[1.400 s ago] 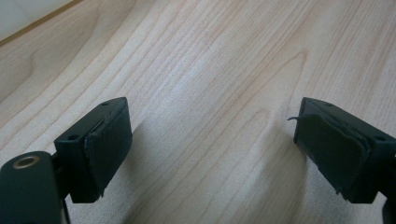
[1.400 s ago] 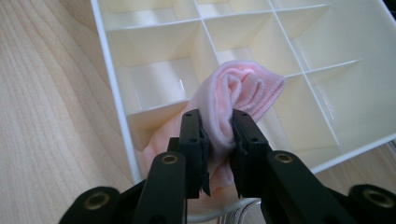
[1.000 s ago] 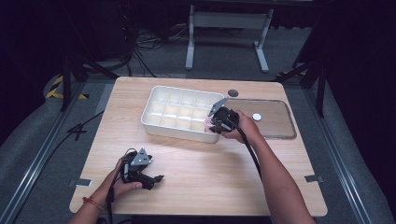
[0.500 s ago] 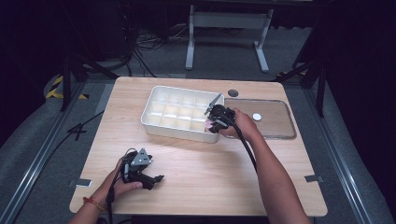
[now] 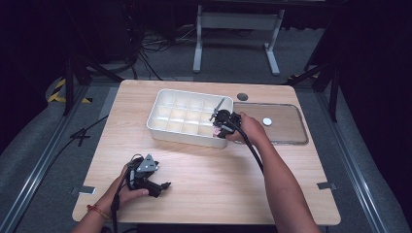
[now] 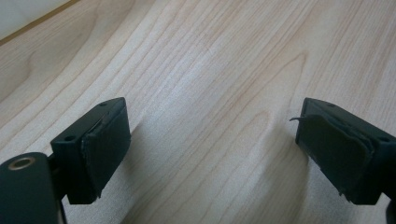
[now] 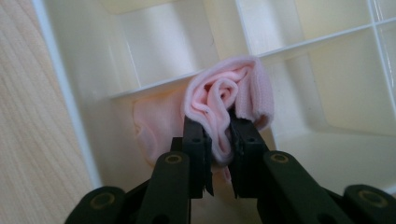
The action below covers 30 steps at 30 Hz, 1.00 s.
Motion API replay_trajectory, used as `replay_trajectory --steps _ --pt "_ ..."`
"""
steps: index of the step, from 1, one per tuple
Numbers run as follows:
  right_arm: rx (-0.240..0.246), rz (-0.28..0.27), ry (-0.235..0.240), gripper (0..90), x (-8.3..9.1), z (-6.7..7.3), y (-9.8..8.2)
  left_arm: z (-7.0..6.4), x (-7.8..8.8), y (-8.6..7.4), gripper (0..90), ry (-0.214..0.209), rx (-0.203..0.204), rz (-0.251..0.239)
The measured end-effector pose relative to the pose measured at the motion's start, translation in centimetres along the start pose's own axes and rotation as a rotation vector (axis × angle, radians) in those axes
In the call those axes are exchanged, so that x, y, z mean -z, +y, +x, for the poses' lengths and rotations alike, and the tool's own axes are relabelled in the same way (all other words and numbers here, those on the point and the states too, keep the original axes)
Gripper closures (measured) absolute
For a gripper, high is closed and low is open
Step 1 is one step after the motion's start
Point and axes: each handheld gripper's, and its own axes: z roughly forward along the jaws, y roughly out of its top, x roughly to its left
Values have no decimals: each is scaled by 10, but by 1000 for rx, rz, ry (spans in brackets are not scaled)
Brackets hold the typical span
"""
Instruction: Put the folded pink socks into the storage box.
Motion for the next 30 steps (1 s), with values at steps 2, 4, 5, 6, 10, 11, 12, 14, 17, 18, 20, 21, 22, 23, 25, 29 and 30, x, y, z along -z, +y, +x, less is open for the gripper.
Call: replay_trajectory --steps 2,4,5,6,10,11,12,14,17,18,20,21,22,23,25,29,30 --pt "-4 -3 7 787 0 -1 0 0 0 0 98 0 -1 0" --pt "-13 -7 11 787 -1 -1 -1 0 0 0 98 1 -1 -1" --pt "-20 -16 19 787 -1 -2 -2 0 0 0 98 1 -2 -1" --pt "-30 -27 27 788 -2 -3 -4 0 0 0 98 0 0 1" --pt "-25 -25 27 788 -3 -3 -3 0 0 0 98 1 -2 0" --pt "-23 -24 27 788 -2 -4 -3 0 0 0 98 1 -2 0" --pt "-22 -24 28 787 -3 -4 -4 0 0 0 98 0 -1 0" --pt "-26 -28 32 787 -2 -6 -4 0 0 0 98 1 -2 0" --pt "-29 -38 31 785 -2 -8 -5 0 0 0 98 1 -2 0" --pt "-28 -39 35 783 -2 -9 -5 0 0 0 98 1 -1 -1" --pt "-19 -40 27 774 -2 -9 -5 0 0 0 98 1 -2 0" --pt "-21 -46 23 772 -1 -9 -6 0 0 0 98 1 -1 0" --pt "-22 -52 26 770 -1 -10 -6 0 0 0 98 1 -2 0" --pt "-27 -58 31 767 1 -10 -7 0 0 0 98 1 -2 0" --pt "-25 -63 30 764 1 -10 -7 0 0 0 98 1 -1 1" --pt "-33 -72 24 752 4 -10 -8 0 0 0 98 1 -1 1" --pt "-34 -75 29 744 5 -11 -8 0 0 0 98 0 -1 0"
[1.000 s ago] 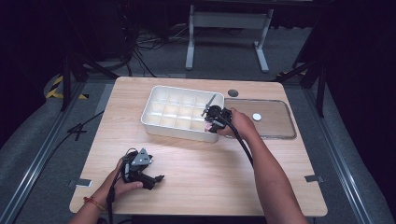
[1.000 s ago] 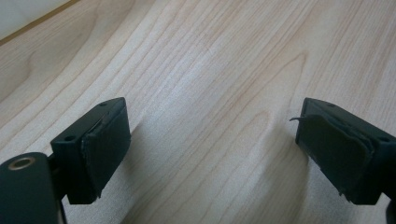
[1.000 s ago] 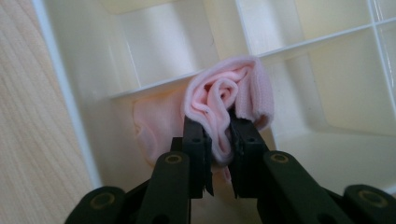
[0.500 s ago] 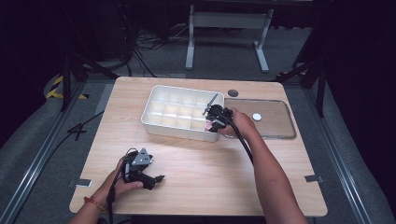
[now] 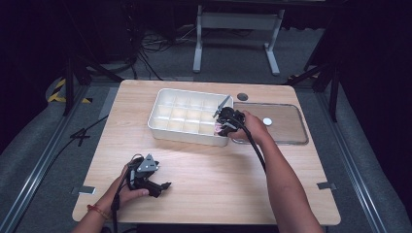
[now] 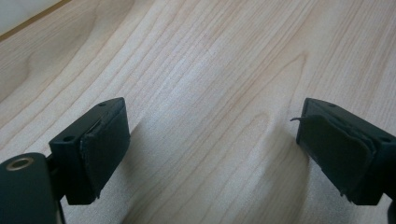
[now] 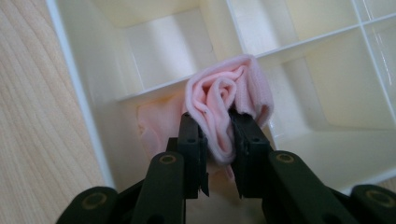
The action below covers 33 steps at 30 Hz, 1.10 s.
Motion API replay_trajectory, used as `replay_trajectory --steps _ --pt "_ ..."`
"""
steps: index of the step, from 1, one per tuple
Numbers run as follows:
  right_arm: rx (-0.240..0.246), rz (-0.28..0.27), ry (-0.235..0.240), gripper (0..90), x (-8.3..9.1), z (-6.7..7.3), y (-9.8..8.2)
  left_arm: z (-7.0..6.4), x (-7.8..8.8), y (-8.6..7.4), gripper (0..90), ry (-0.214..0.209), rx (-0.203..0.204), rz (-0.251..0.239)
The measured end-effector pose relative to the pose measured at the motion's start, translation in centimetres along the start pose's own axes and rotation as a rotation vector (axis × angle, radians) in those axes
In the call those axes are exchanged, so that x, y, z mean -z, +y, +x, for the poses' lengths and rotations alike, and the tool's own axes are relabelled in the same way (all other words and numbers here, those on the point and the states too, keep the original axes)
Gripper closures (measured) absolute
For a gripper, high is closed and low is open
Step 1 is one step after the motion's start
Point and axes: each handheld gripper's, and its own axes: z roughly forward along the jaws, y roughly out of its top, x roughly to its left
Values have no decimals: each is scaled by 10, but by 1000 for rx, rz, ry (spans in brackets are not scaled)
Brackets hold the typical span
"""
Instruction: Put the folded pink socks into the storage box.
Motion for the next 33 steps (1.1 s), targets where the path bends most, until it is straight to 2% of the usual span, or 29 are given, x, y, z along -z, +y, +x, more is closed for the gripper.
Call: replay_trajectory --steps 11,17,19,23,25,29,31,33 --pt "-43 -51 21 666 8 -1 -4 0 0 0 98 -1 2 -1" --pt "-47 -71 9 651 13 -1 -6 0 0 0 98 -1 4 -3" --pt "-54 -87 11 679 13 -1 -6 0 0 0 98 0 4 -1" --pt "-41 -98 5 801 14 0 -7 0 0 0 98 0 5 -2" --pt "-45 -96 0 809 13 1 -7 0 0 0 98 0 5 -3" --pt "-36 -93 -22 764 15 3 -7 0 0 0 98 -3 7 -2" --pt "-42 -105 -33 692 17 6 -6 0 0 0 98 -3 8 -2" --pt "-41 -110 -36 696 18 6 -6 0 0 0 98 -2 7 -2"
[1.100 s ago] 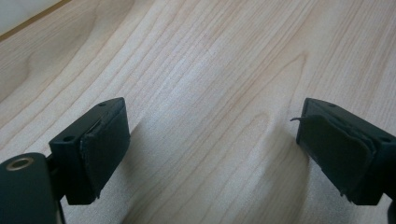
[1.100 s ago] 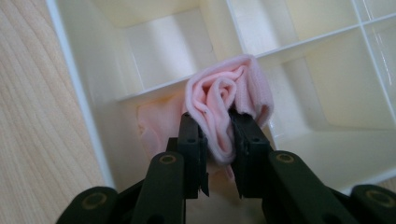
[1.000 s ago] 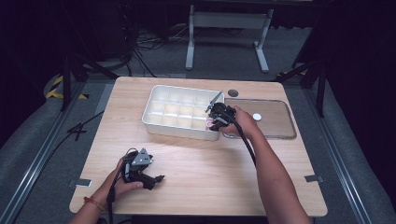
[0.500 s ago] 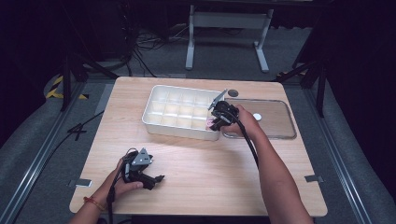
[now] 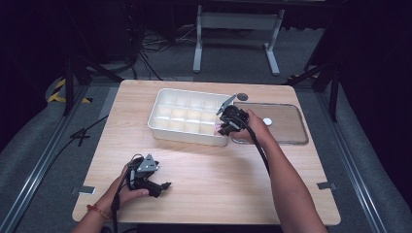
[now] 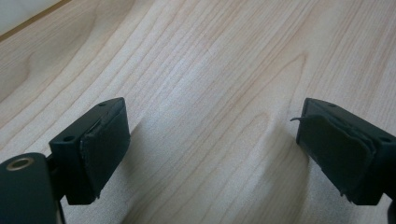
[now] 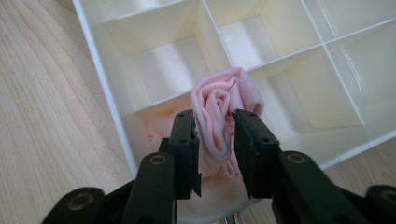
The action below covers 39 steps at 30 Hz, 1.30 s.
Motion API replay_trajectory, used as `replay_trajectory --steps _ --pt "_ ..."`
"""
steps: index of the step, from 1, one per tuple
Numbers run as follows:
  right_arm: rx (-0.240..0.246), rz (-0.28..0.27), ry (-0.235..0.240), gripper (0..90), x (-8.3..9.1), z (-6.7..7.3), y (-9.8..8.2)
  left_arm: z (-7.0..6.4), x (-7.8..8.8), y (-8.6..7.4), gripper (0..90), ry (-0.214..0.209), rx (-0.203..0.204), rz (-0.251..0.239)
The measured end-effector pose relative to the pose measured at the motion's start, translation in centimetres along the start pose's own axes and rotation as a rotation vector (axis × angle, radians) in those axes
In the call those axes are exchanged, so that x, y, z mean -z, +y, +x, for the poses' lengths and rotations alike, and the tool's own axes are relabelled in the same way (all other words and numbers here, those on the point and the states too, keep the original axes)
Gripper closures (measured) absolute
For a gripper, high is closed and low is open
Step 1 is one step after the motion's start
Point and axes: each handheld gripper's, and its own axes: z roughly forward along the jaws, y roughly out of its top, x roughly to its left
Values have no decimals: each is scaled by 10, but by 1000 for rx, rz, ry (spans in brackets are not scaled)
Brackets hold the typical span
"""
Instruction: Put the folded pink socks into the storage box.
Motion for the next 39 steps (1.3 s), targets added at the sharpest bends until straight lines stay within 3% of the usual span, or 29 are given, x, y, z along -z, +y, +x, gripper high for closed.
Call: replay_trajectory --steps 8,16,26,31,39 --pt "13 -14 -19 670 4 6 0 0 0 0 98 2 1 -3" --pt "-23 -56 -38 610 14 8 -2 0 0 0 98 2 0 -4" --pt "-39 -110 -65 482 26 11 -9 0 0 0 98 3 -4 -1" --pt "-70 -138 -85 419 33 11 -15 0 0 0 98 2 -6 0" --pt "-68 -152 -93 386 41 13 -22 0 0 0 98 3 -8 2"
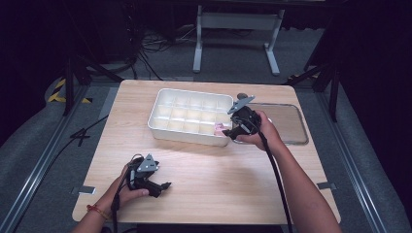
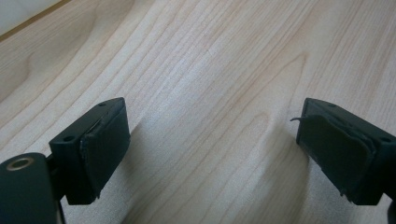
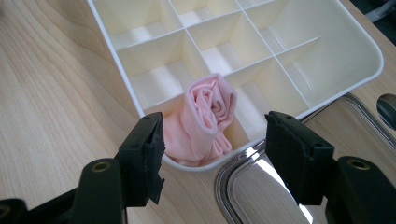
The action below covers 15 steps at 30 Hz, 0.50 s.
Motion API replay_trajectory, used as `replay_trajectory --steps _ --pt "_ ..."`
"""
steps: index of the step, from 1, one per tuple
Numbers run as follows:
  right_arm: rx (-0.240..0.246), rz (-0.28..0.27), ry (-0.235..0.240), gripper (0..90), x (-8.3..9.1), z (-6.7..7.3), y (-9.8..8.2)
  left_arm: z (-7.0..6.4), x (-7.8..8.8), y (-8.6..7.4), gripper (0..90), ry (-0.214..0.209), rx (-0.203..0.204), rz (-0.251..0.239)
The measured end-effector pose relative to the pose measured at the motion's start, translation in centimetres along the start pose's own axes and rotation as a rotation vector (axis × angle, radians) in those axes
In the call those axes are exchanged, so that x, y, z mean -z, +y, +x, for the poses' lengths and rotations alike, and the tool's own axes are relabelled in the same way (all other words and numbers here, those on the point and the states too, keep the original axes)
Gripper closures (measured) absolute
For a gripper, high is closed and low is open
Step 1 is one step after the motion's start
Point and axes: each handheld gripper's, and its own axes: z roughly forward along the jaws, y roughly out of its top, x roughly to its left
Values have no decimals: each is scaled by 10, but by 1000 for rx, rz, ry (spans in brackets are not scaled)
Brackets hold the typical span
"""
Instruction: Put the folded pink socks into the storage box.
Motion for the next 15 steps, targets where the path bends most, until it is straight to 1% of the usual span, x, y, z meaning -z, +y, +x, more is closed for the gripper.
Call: replay_trajectory --steps 4,5,6,9,10,12,15 --pt "7 2 -4 380 4 1 -3 0 0 0 98 0 0 0" --pt "9 4 -11 375 5 2 -4 0 0 0 98 1 0 0" --pt "13 1 -5 374 6 3 -5 0 0 0 98 1 0 0" --pt "18 0 -15 375 11 4 -7 0 0 0 98 1 0 0" --pt "15 -2 -10 375 12 4 -8 0 0 0 98 1 0 0" --pt "23 -6 -20 374 16 6 -10 0 0 0 98 1 0 0" --pt "26 -7 -15 373 18 7 -12 0 0 0 98 1 0 0"
